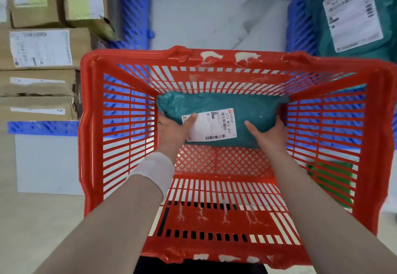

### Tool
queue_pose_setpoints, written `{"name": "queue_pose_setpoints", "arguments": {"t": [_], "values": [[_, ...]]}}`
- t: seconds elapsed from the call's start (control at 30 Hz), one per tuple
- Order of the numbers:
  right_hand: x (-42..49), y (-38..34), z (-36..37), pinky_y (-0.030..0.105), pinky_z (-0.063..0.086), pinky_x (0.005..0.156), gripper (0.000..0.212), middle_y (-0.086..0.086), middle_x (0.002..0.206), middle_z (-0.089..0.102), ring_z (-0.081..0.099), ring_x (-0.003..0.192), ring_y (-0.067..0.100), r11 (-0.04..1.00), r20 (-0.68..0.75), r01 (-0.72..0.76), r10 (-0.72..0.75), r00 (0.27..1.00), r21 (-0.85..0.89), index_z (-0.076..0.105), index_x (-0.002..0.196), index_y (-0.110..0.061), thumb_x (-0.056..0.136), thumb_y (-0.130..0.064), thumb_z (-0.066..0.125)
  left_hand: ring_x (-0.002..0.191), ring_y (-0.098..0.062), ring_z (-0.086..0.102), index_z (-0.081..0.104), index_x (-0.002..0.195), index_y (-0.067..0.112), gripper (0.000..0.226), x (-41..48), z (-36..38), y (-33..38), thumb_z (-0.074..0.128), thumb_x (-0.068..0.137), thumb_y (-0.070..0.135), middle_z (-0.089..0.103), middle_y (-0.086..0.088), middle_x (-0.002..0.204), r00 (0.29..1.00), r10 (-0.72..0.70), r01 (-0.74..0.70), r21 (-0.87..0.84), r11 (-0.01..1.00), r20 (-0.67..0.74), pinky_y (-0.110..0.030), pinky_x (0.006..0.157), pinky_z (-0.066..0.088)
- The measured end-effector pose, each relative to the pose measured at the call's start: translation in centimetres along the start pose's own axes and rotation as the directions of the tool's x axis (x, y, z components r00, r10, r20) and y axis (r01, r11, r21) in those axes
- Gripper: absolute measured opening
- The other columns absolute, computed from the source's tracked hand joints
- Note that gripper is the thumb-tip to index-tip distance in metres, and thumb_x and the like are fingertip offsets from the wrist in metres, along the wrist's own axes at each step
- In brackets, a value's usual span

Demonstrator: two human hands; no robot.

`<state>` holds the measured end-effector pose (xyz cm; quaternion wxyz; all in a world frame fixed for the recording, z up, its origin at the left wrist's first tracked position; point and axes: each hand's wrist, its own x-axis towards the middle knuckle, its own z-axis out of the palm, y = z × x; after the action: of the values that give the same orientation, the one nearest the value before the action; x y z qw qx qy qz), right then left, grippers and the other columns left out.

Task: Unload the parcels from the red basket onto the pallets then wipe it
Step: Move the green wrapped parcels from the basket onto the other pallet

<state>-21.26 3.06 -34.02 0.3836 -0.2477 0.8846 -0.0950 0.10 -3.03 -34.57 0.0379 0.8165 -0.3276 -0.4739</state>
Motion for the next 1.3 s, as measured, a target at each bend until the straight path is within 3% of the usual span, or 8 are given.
{"name": "queue_pose_setpoints", "arguments": {"t": [0.13,0.27,0.4,0.53,0.63,0.87,1.17,1.3], "values": [[0.8,0.3,0.2,0.046,0.043,0.098,0.109,0.012,0.119,0.061,0.054,0.114,0.031,1.000,-0.011,-0.005,0.006,1.000,0.023,0.053,0.122,-0.012,0.040,-0.084,0.051,0.119,-0.024,0.052,0.041,0.129,0.015,0.085,0.5,0.4,0.5,0.074,0.063,0.056,0.054,-0.002,0.129,0.995,-0.096,0.097,-0.111,0.989,0.020,-0.040,0.100,0.043],[-0.6,-1.0,-1.3,0.039,0.047,0.090,0.080,0.007,0.114,0.064,0.059,0.107,0.028,0.998,-0.041,-0.029,0.032,0.999,0.057,0.056,0.113,-0.012,0.060,-0.071,0.065,0.092,-0.018,0.057,0.050,0.101,0.017,0.042,-0.6,-0.5,1.1,0.068,0.076,0.047,0.058,0.004,0.095,0.992,-0.085,0.100,-0.175,0.980,0.090,-0.031,0.079,0.048],[-2.8,-1.5,-2.8,0.030,0.043,0.088,0.062,0.006,0.116,0.063,0.059,0.108,0.024,0.976,-0.092,0.039,-0.020,0.996,0.216,0.054,0.117,-0.010,0.071,-0.047,0.073,0.090,-0.021,0.059,0.053,0.100,0.013,0.044,-3.6,-2.4,2.3,0.071,0.075,0.044,0.059,-0.001,0.095,0.999,-0.027,0.022,-0.271,0.962,-0.017,-0.033,0.081,0.050],[-7.0,-2.2,-4.8,0.028,0.042,0.084,0.051,0.006,0.111,0.065,0.059,0.105,0.024,0.949,-0.183,0.145,-0.095,0.978,0.281,0.058,0.113,-0.011,0.075,-0.043,0.071,0.093,-0.021,0.064,0.056,0.094,0.025,0.031,-7.2,-5.0,2.5,0.073,0.073,0.040,0.066,-0.001,0.101,0.999,0.013,0.006,-0.473,0.881,0.036,-0.041,0.085,0.054],[-10.5,-2.7,-6.9,0.021,0.038,0.081,0.042,0.006,0.107,0.067,0.060,0.101,0.021,0.921,-0.261,0.223,-0.141,0.955,0.318,0.061,0.109,-0.011,0.079,-0.038,0.069,0.094,-0.017,0.064,0.057,0.105,0.023,0.032,-10.3,-7.1,2.4,0.071,0.078,0.033,0.067,0.003,0.098,0.995,0.098,-0.066,-0.566,0.822,0.026,-0.033,0.078,0.054],[-16.3,-2.1,-12.7,-0.001,0.033,0.069,0.030,-0.006,0.093,0.061,0.054,0.088,0.006,0.852,-0.380,0.355,-0.204,0.902,0.384,0.065,0.104,-0.008,0.083,-0.030,0.066,0.096,-0.015,0.064,0.057,0.104,0.025,0.036,-17.7,-8.7,3.0,0.072,0.074,0.038,0.065,0.005,0.100,0.954,0.237,-0.300,-0.567,0.767,-0.185,-0.036,0.087,0.052],[-17.7,3.6,-21.7,0.015,0.034,0.079,0.019,-0.007,0.095,0.057,0.052,0.090,0.010,0.811,-0.393,0.412,-0.248,0.886,0.416,0.055,0.099,-0.020,0.087,-0.034,0.060,0.099,-0.015,0.063,0.057,0.106,0.024,0.045,-27.3,-4.1,5.0,0.072,0.068,0.044,0.066,0.002,0.107,0.914,0.319,-0.407,-0.543,0.735,-0.252,-0.040,0.093,0.050],[-17.7,6.2,-24.8,0.016,0.033,0.077,0.029,-0.004,0.097,0.056,0.050,0.090,0.011,0.818,-0.401,0.391,-0.218,0.890,0.422,0.058,0.107,-0.010,0.089,-0.033,0.058,0.099,-0.017,0.062,0.058,0.110,0.018,0.037,-30.9,-1.9,6.0,0.070,0.078,0.032,0.065,0.001,0.104,0.909,0.337,-0.416,-0.526,0.742,-0.244,-0.037,0.092,0.049]]}}
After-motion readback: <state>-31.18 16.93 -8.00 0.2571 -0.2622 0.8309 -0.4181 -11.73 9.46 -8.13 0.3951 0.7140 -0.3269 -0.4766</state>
